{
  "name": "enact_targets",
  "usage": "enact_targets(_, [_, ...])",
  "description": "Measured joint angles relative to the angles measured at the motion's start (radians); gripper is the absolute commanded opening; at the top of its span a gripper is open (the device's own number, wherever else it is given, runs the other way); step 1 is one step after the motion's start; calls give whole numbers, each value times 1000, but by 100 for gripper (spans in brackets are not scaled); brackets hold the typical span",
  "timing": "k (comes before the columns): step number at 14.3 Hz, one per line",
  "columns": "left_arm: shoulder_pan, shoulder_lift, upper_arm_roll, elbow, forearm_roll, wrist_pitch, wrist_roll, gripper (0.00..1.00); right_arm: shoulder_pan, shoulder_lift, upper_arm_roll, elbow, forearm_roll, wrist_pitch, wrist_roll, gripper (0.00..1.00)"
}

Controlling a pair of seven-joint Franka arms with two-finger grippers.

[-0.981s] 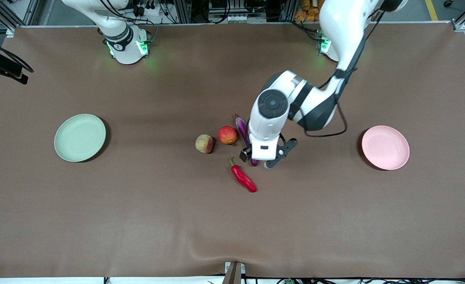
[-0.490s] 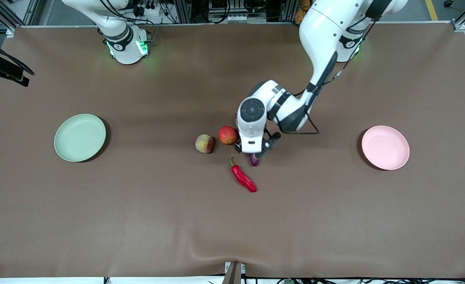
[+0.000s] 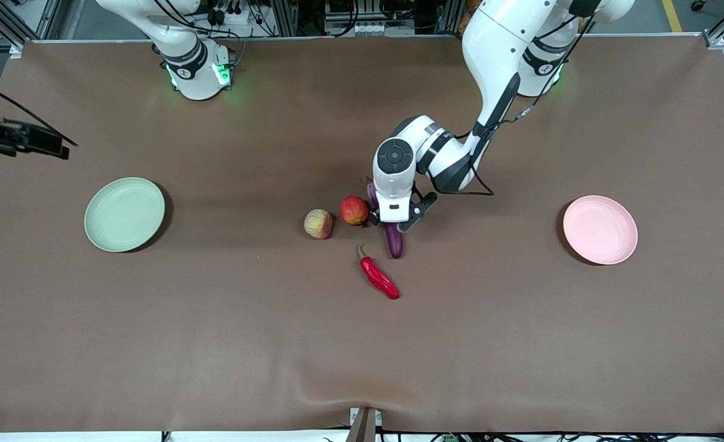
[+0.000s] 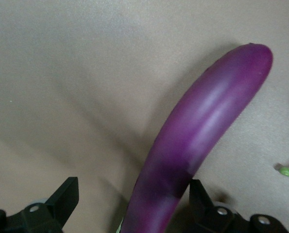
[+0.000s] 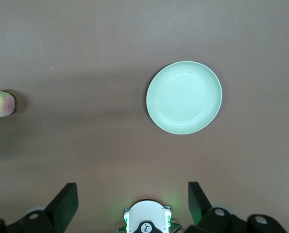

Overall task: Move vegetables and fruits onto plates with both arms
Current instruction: 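Reach the left gripper down and grasp the purple eggplant, then carry the eggplant to the pink plate while the right gripper grasps the peach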

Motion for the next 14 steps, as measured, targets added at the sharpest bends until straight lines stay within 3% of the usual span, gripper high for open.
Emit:
enact_targets(1, [0,4,1,-2,0,18,0,100,0,23,0,0,0,0,0,100])
enact_targets(2, [0,11,3,-4,0,39,0,88,0,44,0,0,0,1,-2,100])
enact_targets(4, [1,27,10,-4,0,70,0,52,8,70,3,0,0,8,-5,100])
enact_targets(6, [2,36,12,-4,0,78,0,29,33,82,8,1,1,10,-4,100])
enact_targets(10, [8,28,14,8,0,71,-2,27,66,135,11,-8,37,66,21,100])
enact_targets(14, [89,-97,19,36,0,-144,-10,27,110,176,12,-90,185,194,276,100])
